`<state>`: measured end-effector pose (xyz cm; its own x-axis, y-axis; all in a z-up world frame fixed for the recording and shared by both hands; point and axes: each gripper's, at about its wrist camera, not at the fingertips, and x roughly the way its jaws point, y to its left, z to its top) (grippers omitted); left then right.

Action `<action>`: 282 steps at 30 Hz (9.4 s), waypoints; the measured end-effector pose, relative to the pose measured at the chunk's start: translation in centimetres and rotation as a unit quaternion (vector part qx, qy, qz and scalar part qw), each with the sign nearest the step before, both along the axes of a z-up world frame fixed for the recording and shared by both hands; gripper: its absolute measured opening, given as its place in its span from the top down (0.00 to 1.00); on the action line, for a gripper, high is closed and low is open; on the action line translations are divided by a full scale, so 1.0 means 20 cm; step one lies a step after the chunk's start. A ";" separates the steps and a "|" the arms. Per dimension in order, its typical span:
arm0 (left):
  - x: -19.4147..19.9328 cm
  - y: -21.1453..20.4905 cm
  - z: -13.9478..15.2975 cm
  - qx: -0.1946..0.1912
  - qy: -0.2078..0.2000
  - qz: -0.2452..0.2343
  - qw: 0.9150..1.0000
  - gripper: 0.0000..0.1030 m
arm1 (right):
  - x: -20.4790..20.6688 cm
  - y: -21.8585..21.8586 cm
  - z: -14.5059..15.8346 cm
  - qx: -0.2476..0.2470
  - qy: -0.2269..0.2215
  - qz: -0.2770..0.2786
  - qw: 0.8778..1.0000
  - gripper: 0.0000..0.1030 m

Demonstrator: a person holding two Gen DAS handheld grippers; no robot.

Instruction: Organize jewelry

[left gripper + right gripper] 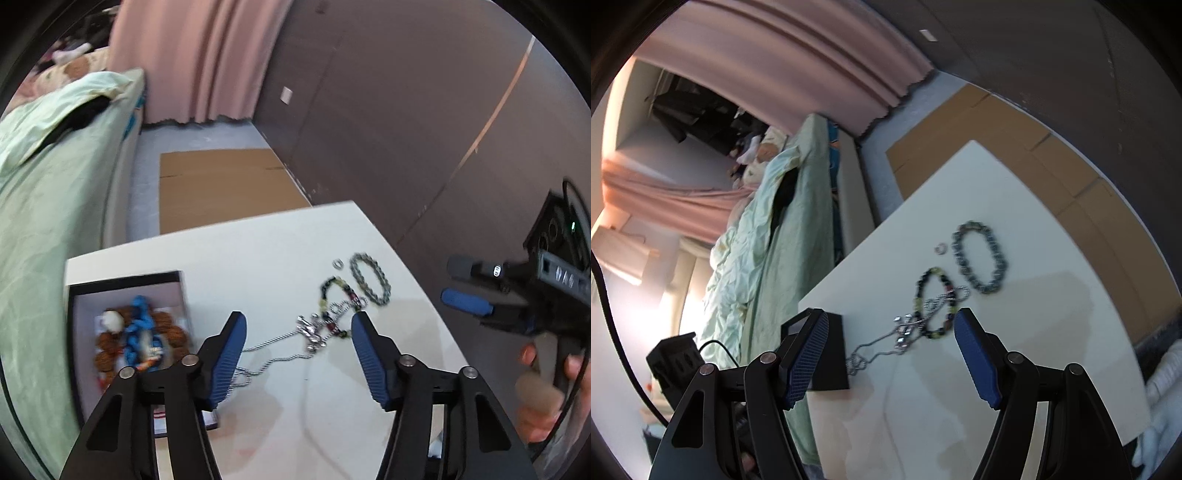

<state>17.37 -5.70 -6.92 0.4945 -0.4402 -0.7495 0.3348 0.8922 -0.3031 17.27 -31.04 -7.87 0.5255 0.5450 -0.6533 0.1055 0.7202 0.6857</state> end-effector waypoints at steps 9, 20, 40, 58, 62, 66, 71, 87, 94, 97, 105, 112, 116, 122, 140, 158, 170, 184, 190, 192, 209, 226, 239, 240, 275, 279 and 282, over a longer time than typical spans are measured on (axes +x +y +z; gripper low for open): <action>0.02 -0.22 -0.19 0.060 0.025 -0.039 0.997 0.49 | 0.01 -0.17 0.00 0.012 0.007 -0.028 1.000 0.31; 0.08 -0.33 -0.35 0.105 0.032 -0.028 0.994 0.60 | 0.10 -0.18 -0.05 -0.058 0.029 -0.021 0.998 0.31; 0.16 -0.17 -0.15 0.030 0.011 -0.004 0.999 0.85 | 0.33 0.00 -0.20 -0.209 0.076 0.016 0.975 0.55; 0.16 0.13 0.13 -0.062 -0.018 0.046 0.997 0.86 | 0.33 0.21 -0.22 -0.355 0.076 0.061 0.930 0.90; 0.12 0.18 0.23 -0.075 -0.040 0.055 0.995 0.86 | 0.26 0.23 -0.12 -0.350 0.041 0.059 0.934 0.90; 0.06 0.23 0.33 -0.086 -0.065 0.064 0.992 0.86 | 0.20 0.22 -0.01 -0.329 0.009 0.043 0.943 0.90; 0.00 0.31 0.43 -0.100 -0.089 0.071 0.988 1.00 | 0.14 0.21 0.08 -0.288 -0.024 0.030 0.957 0.90; 0.02 0.26 0.28 -0.058 0.003 0.046 0.997 0.89 | 0.05 0.23 0.16 -0.206 -0.056 0.010 0.977 0.90; 0.03 0.13 0.14 -0.022 0.018 0.024 0.999 0.26 | 0.03 0.14 0.16 -0.189 -0.049 -0.014 0.981 0.90; 0.02 0.03 0.09 0.016 0.015 0.002 1.000 0.27 | 0.02 0.11 0.18 -0.184 -0.052 -0.021 0.981 0.90; 0.02 -0.14 -0.10 0.131 0.019 -0.053 0.990 0.54 | -0.02 -0.01 0.22 -0.171 -0.058 -0.044 0.983 0.90; 0.07 -0.19 -0.25 0.182 0.043 -0.080 0.979 0.65 | -0.01 -0.08 0.24 -0.163 -0.058 -0.054 0.983 0.90; 0.09 -0.19 -0.29 0.201 0.046 -0.077 0.975 0.65 | -0.01 -0.09 0.24 -0.163 -0.058 -0.055 0.983 0.90; 0.14 -0.21 -0.32 0.238 0.031 -0.069 0.968 0.65 | 0.01 -0.10 0.24 -0.160 -0.058 -0.055 0.984 0.90; 0.25 -0.27 -0.38 0.218 0.104 -0.100 0.965 0.65 | 0.01 -0.05 0.25 -0.167 -0.051 -0.048 0.983 0.90; 0.05 -0.25 -0.38 0.180 0.123 -0.121 0.968 0.65 | -0.01 -0.05 0.23 -0.170 -0.046 -0.046 0.983 0.90; -0.10 -0.23 -0.38 0.212 0.110 -0.121 0.964 0.63 | -0.05 -0.04 0.22 -0.171 -0.047 -0.039 0.983 0.90; -0.12 -0.07 -0.25 0.125 0.076 -0.075 0.986 0.79 | -0.11 0.02 0.23 -0.165 -0.061 -0.031 0.984 0.90; -0.10 0.05 -0.07 0.078 0.043 -0.037 0.995 0.99 | -0.13 0.06 0.25 -0.148 -0.078 -0.021 0.986 0.90; -0.10 0.08 -0.03 0.066 0.036 -0.027 0.997 0.99 | -0.13 0.08 0.26 -0.148 -0.083 -0.017 0.985 0.90; -0.15 0.29 0.49 0.030 -0.064 0.025 0.997 0.99 | -0.08 0.22 0.32 -0.109 -0.108 0.013 0.988 0.90; -0.28 0.43 1.18 0.084 -0.172 0.071 0.979 0.99 | -0.05 0.47 0.34 -0.065 -0.140 0.082 0.985 0.90; -0.28 0.46 1.39 0.113 -0.211 0.090 0.967 0.99 | -0.03 0.52 0.33 -0.063 -0.138 0.096 0.984 0.90; -0.28 0.46 1.39 0.114 -0.211 0.091 0.967 0.99 | -0.03 0.52 0.33 -0.063 -0.138 0.097 0.984 0.90; 0.06 0.80 0.09 -0.096 0.039 0.181 0.978 0.95 | -0.04 0.78 0.23 -0.063 -0.144 0.145 0.977 0.90; 0.05 0.81 0.11 -0.076 0.033 0.180 0.980 0.86 | 0.00 0.88 0.19 -0.057 -0.144 0.156 0.976 0.90; 0.06 0.84 0.11 -0.082 0.034 0.178 0.980 0.37 | 0.03 0.94 0.16 -0.051 -0.138 0.161 0.976 0.90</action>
